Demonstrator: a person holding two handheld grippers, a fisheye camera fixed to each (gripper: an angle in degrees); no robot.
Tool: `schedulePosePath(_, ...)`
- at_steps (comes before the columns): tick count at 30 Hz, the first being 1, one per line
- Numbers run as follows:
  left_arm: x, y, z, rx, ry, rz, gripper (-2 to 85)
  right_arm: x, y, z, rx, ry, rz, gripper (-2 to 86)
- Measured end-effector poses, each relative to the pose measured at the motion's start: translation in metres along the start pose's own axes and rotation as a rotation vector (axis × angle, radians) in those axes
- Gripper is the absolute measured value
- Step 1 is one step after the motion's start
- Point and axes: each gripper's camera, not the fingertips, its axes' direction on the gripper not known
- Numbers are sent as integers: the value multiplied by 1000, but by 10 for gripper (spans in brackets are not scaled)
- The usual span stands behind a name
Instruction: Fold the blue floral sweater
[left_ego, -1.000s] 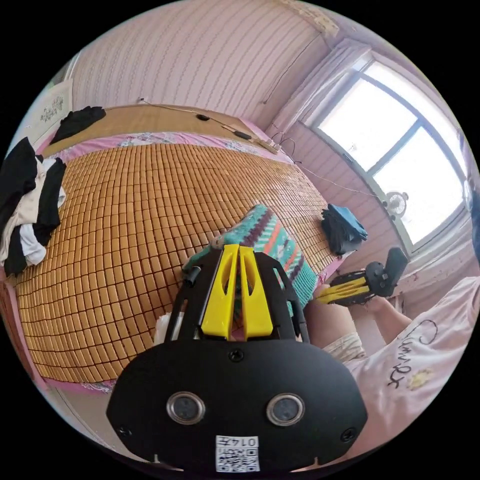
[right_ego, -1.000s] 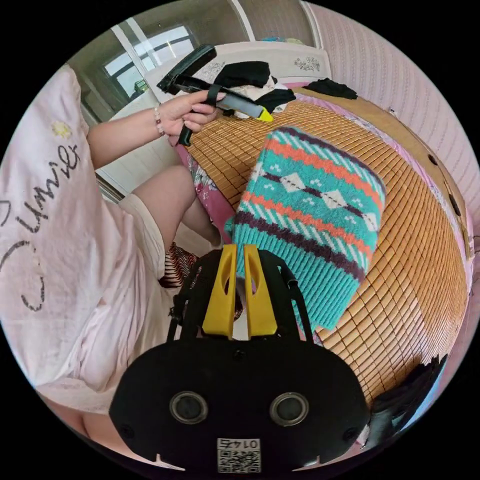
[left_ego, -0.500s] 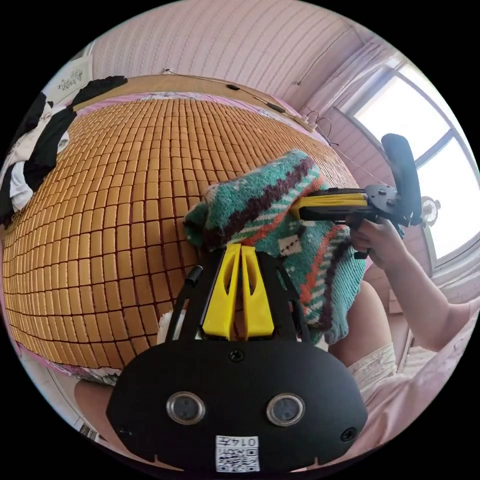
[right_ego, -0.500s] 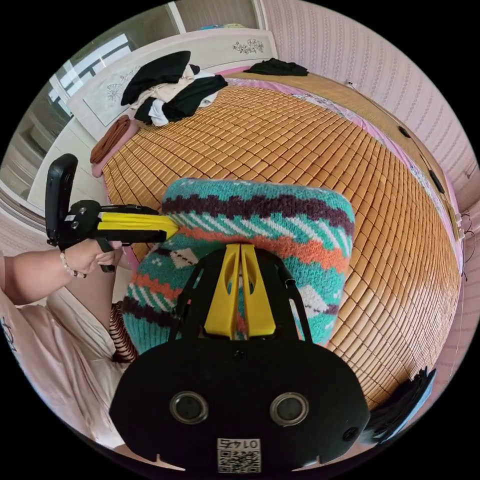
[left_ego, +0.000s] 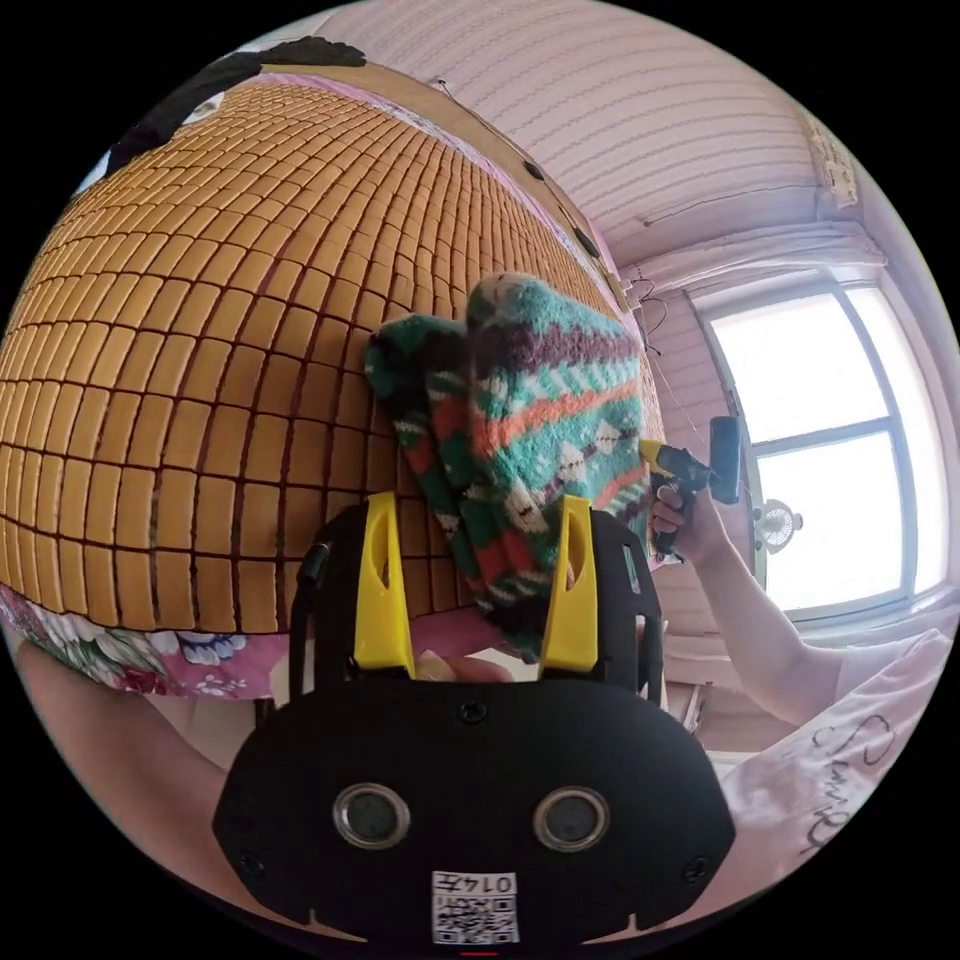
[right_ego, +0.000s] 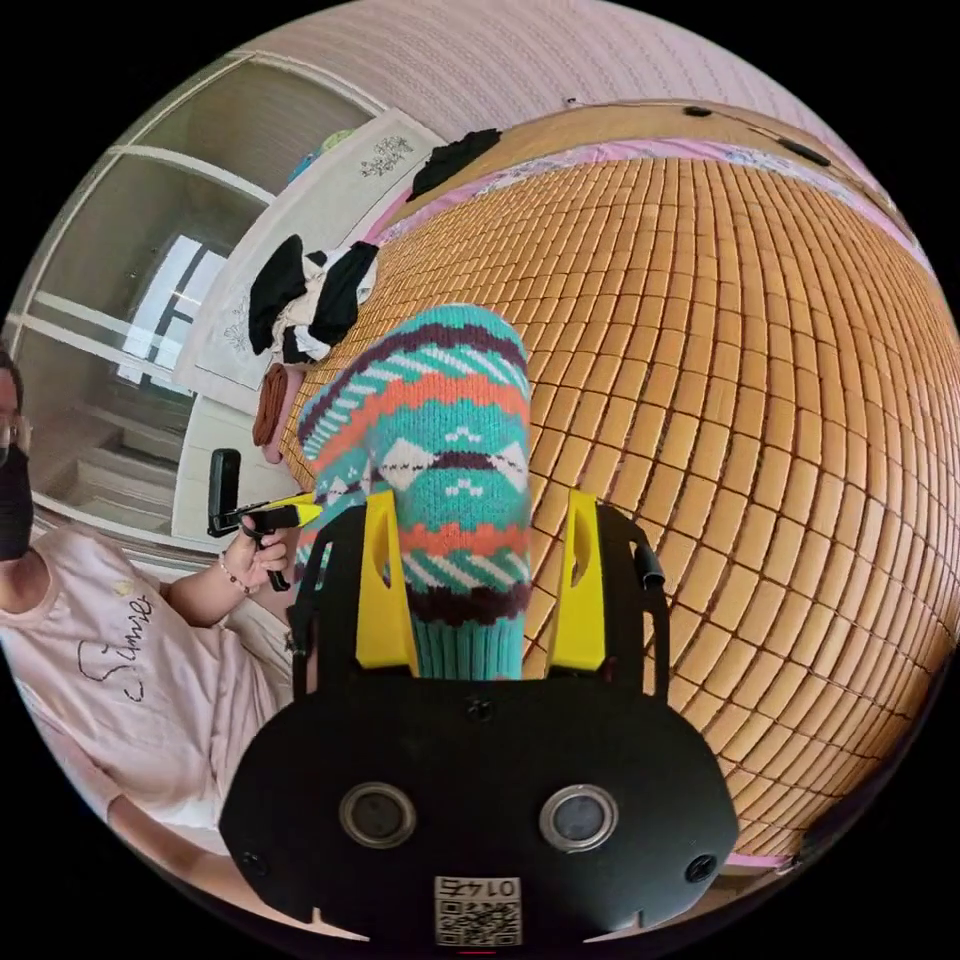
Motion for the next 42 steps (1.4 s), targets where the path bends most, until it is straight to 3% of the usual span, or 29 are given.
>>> schedulePosePath(3, -3, -9, 8, -18, 38, -3, 194, 29, -4, -1, -29, -186, 17, 202)
schedulePosePath(7, -7, -15, 18, -47, 87, 14, 166, 45, -7, -4, -64, -271, 78, 185)
schedulePosePath(12, -17, -13, 21, -57, 181, 15, 121, -11, -1, -32, -47, -63, -113, 143)
schedulePosePath(18, 43, -4, 19, -87, 176, 249, 108, -80, 48, -101, 92, 88, -268, 135)
schedulePosePath(20, 99, -9, 29, -124, 191, 394, 108, -81, 70, -140, 144, 102, -258, 135)
schedulePosePath(26, 292, -29, 109, -245, 411, 713, 108, -51, 152, -327, 297, 236, -98, 137)
schedulePosePath(29, 399, -32, 170, -316, 521, 760, 109, -24, 187, -430, 344, 362, 50, 138)
schedulePosePath(33, 501, -23, 245, -324, 469, 780, 113, 61, 209, -538, 366, 431, 279, 148)
schedulePosePath(37, 543, 12, 349, -335, 106, 730, 113, 193, 233, -520, 375, 515, 620, 156)
schedulePosePath(39, 544, 22, 363, -300, 100, 709, 114, 234, 251, -488, 432, 553, 759, 159)
schedulePosePath(40, 547, 20, 363, -296, 127, 710, 115, 239, 269, -484, 594, 504, 734, 159)
schedulePosePath(42, 554, 16, 363, -349, 124, 759, 118, 246, 278, -478, 630, 434, 694, 160)
